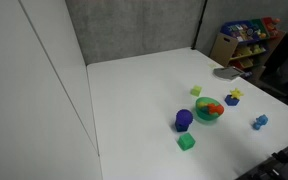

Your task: Put the yellow object inside the bowl

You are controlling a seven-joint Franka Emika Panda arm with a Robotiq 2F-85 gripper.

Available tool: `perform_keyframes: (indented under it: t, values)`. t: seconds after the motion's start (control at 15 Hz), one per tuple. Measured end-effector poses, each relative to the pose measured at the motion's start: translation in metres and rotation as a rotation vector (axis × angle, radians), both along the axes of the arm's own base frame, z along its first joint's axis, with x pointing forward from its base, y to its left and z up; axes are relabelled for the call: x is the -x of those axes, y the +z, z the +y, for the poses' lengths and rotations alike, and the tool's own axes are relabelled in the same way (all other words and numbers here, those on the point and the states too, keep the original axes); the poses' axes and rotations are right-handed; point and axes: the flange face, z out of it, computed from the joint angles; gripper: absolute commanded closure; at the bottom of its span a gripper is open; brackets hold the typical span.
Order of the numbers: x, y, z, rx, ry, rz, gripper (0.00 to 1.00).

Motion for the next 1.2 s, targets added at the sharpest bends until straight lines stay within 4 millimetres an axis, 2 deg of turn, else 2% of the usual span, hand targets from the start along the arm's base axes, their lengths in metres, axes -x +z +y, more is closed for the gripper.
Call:
perform_keyframes:
  t: [0.67, 1.0, 1.2]
  values:
    - [-0.005, -0.003, 0.003, 0.013, -0.001, -0.007, 0.00]
    - [-0.031, -0.013, 0.008, 0.063, -0.011, -0.038, 0.00]
    - [-0.051, -0.021, 0.002, 0.100, -0.035, -0.048, 0.00]
